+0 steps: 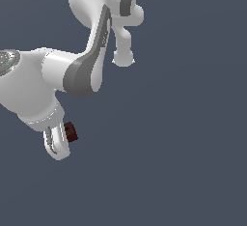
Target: Pick up the object and move it to a goal position.
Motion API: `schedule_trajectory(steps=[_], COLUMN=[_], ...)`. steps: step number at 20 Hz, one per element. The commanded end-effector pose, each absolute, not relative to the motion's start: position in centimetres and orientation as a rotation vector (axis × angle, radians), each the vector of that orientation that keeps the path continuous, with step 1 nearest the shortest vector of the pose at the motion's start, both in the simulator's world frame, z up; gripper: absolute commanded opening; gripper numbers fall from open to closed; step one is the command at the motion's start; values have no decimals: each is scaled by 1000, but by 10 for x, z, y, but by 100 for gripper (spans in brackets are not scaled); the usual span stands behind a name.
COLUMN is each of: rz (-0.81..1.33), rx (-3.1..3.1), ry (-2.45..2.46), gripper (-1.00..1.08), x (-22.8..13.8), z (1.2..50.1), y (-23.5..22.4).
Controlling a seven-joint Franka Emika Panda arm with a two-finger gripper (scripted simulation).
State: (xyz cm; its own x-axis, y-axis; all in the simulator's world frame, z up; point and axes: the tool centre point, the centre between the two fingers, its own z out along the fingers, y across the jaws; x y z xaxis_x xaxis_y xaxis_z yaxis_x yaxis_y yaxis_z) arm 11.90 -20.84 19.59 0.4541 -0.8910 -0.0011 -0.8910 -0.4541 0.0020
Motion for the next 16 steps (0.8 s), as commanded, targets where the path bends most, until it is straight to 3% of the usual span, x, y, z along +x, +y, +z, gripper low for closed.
schedule_trajectory(steps=[1,16], rz=[0,0], rx=[2679,2679], ry=[-1640,-1641], gripper=[-100,-100], x=[124,133], z=[202,210], y=[-215,-230])
